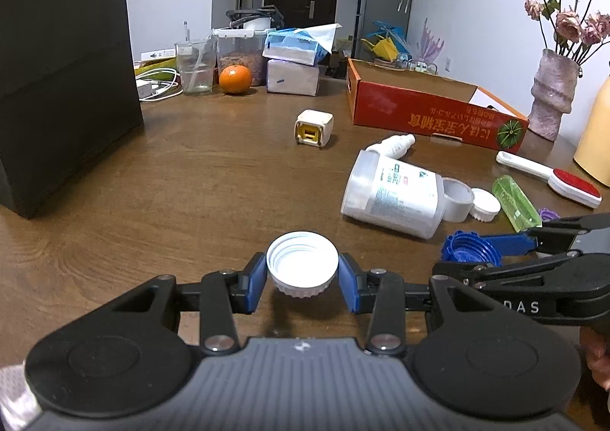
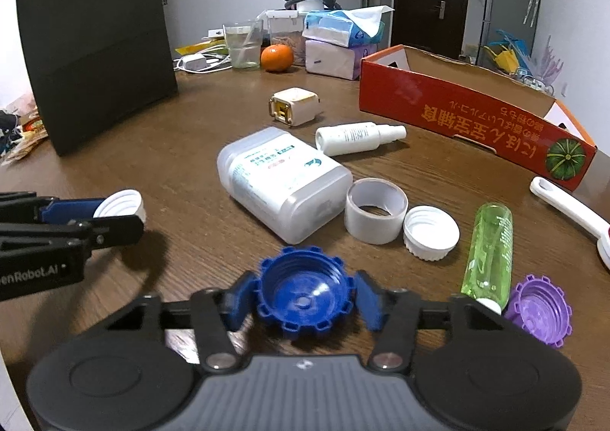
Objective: Organize rigid objects
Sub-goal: 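Carry both caps into the cardboard box and open both grippers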
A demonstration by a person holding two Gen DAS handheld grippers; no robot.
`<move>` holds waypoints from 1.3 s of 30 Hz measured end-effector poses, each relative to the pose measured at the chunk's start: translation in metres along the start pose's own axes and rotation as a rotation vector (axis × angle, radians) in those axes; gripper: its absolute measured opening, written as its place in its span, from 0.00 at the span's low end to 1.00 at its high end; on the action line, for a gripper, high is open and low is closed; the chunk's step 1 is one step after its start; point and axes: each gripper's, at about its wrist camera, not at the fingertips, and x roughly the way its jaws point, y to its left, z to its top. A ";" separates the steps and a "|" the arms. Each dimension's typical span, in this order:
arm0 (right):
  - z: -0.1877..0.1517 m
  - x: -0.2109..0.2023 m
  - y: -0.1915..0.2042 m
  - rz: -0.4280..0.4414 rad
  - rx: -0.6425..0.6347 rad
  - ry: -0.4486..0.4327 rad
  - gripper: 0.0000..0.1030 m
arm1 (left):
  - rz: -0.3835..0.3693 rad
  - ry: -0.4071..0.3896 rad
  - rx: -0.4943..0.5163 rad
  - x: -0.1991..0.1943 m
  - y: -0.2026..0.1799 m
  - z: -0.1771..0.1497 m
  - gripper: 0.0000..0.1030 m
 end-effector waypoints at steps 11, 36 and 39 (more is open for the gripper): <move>0.008 -0.013 -0.022 0.021 0.040 -0.062 0.52 | -0.004 -0.033 0.027 0.002 -0.017 0.024 0.40; 0.067 -0.053 -0.113 -0.129 0.142 -0.332 0.52 | -0.107 -0.175 0.045 0.036 -0.091 0.126 0.40; 0.077 -0.050 -0.122 -0.148 0.153 -0.352 0.52 | -0.111 -0.188 0.038 0.045 -0.099 0.141 0.40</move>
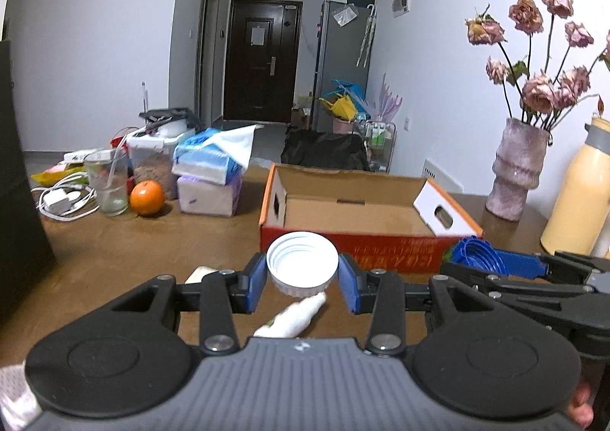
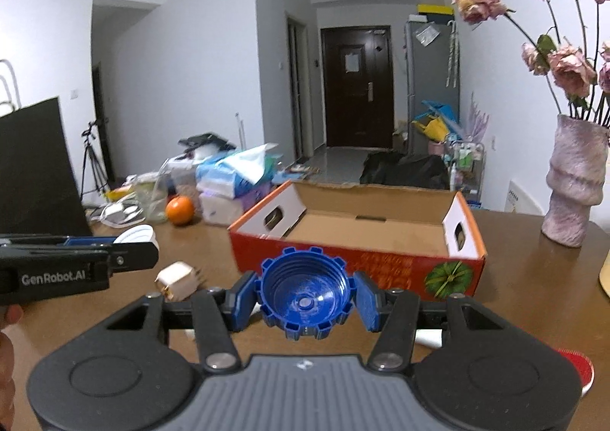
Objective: Organize rigid objects
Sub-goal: 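Carry both caps into the cardboard box and open both grippers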
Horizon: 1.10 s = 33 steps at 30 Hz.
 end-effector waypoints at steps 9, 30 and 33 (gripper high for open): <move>0.020 0.025 -0.021 -0.047 0.022 -0.025 0.52 | 0.002 -0.021 -0.011 0.037 -0.016 0.029 0.40; 0.057 0.097 -0.047 -0.101 0.037 -0.063 0.52 | 0.022 -0.034 -0.008 0.117 -0.021 0.062 0.40; 0.061 0.110 -0.052 -0.112 0.043 -0.059 0.52 | 0.027 -0.042 -0.003 0.129 -0.019 0.069 0.40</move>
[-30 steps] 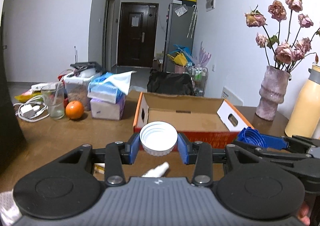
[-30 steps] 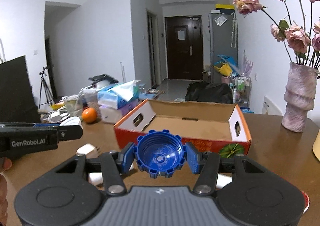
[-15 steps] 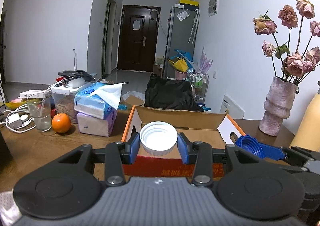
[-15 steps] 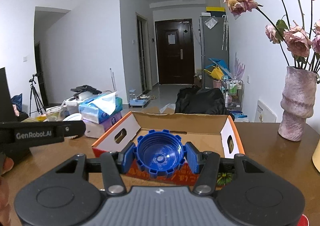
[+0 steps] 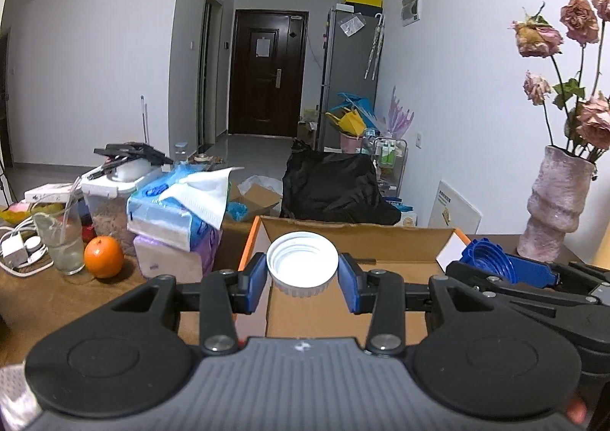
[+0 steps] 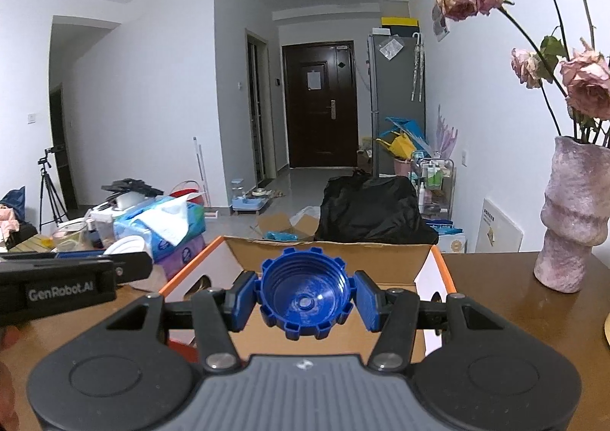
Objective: Organize rigid objects
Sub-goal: 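Carry both caps into the cardboard box and open both grippers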
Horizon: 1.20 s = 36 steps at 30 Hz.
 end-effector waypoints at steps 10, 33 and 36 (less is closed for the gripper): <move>0.010 0.044 -0.014 -0.044 0.027 0.022 0.52 | 0.021 0.020 0.036 0.051 0.000 0.013 0.40; -0.019 0.109 -0.023 -0.133 0.011 0.173 0.52 | 0.030 0.228 0.113 0.126 -0.005 -0.014 0.40; -0.019 0.109 -0.022 -0.138 0.008 0.172 0.52 | 0.032 0.232 0.113 0.127 -0.005 -0.015 0.40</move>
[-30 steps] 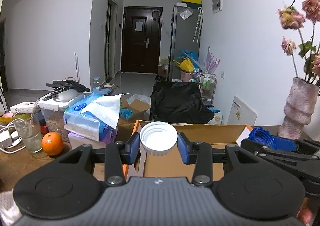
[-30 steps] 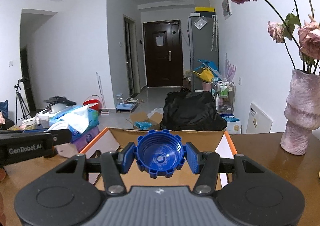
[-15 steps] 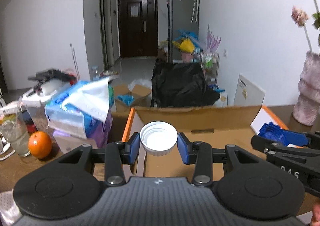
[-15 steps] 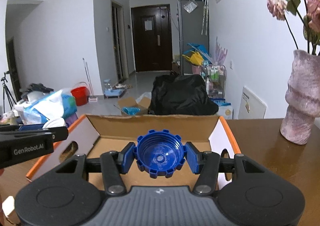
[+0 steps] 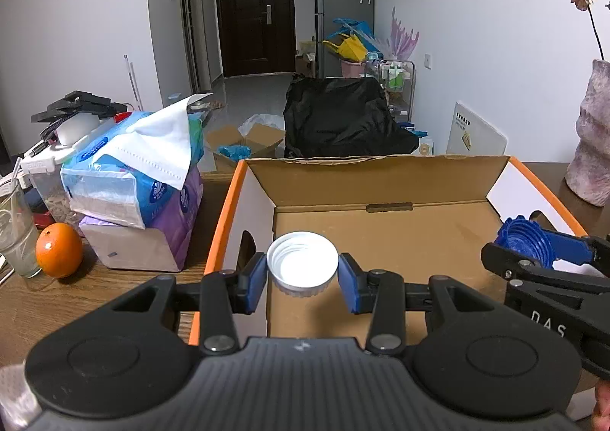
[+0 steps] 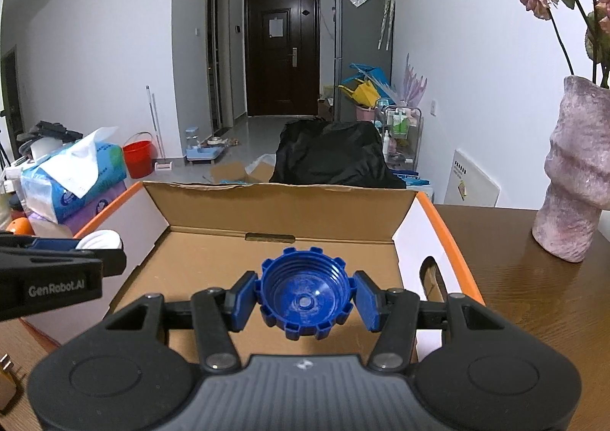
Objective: Organize rigid objects
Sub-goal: 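Carry both caps into the cardboard box and open both grippers, then withdraw both tools from the box back toward the table items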
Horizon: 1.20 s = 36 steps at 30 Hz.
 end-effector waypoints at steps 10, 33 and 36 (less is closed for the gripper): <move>0.002 -0.006 -0.003 -0.058 0.018 -0.003 0.98 | 0.072 -0.055 -0.031 -0.008 0.007 0.002 1.00; 0.011 -0.059 -0.008 -0.033 0.022 -0.080 1.00 | 0.094 -0.134 -0.067 -0.065 0.016 0.001 1.00; 0.010 -0.068 -0.009 -0.027 0.017 -0.087 1.00 | 0.094 -0.143 -0.069 -0.077 0.018 -0.004 1.00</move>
